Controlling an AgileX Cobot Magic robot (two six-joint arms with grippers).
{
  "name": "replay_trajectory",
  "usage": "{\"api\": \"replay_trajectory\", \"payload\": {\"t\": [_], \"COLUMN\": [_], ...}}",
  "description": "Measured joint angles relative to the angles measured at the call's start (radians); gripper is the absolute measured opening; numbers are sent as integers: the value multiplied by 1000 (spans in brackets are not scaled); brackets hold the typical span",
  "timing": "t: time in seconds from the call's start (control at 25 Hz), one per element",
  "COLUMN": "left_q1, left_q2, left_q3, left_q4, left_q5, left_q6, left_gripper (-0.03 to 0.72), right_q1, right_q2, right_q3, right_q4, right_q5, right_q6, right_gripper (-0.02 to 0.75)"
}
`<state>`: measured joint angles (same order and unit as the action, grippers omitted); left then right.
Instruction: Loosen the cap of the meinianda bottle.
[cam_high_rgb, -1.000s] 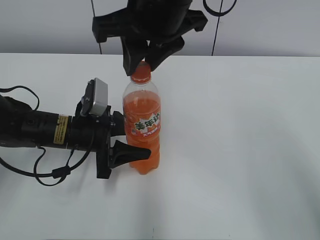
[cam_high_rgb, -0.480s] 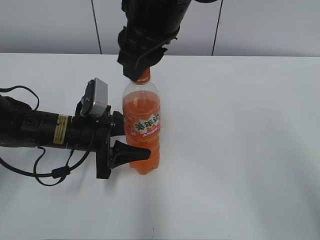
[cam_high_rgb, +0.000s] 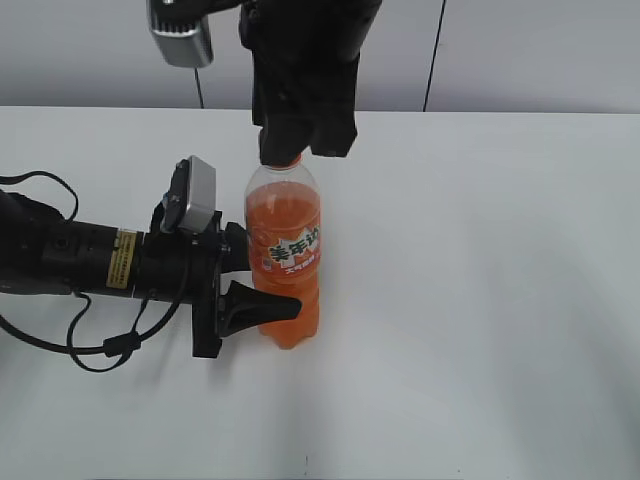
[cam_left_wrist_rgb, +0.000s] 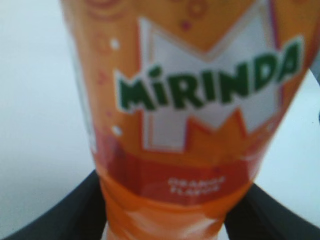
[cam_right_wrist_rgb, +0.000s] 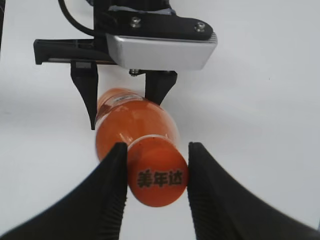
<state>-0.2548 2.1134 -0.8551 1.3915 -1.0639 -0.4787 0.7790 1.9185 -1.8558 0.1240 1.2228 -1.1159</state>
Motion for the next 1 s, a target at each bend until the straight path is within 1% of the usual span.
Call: {"api": "replay_trajectory", "payload": {"t": [0.12,0.36,0.6,0.76,0.84,1.0], "left_q1": [0,0,0,0,0,0], "left_q2": [0,0,0,0,0,0], "left_q3": [0,0,0,0,0,0], "left_q4": [1,1,1,1,1,0], "left_q5": [0,0,1,1,1,1], "left_q6": [0,1,1,1,1,1], "left_gripper": [412,412,412,412,412,412], "right_q1": [0,0,0,0,0,0], "right_q2": [0,0,0,0,0,10], "right_q3": [0,0,0,0,0,0], "right_q4": [8,10,11,11,16,64], "right_q5": [3,6,7,7,5,4], "right_q6": [-138,-288,-336,-297,-258,-223], "right_gripper": [274,274,274,282,304,421]}}
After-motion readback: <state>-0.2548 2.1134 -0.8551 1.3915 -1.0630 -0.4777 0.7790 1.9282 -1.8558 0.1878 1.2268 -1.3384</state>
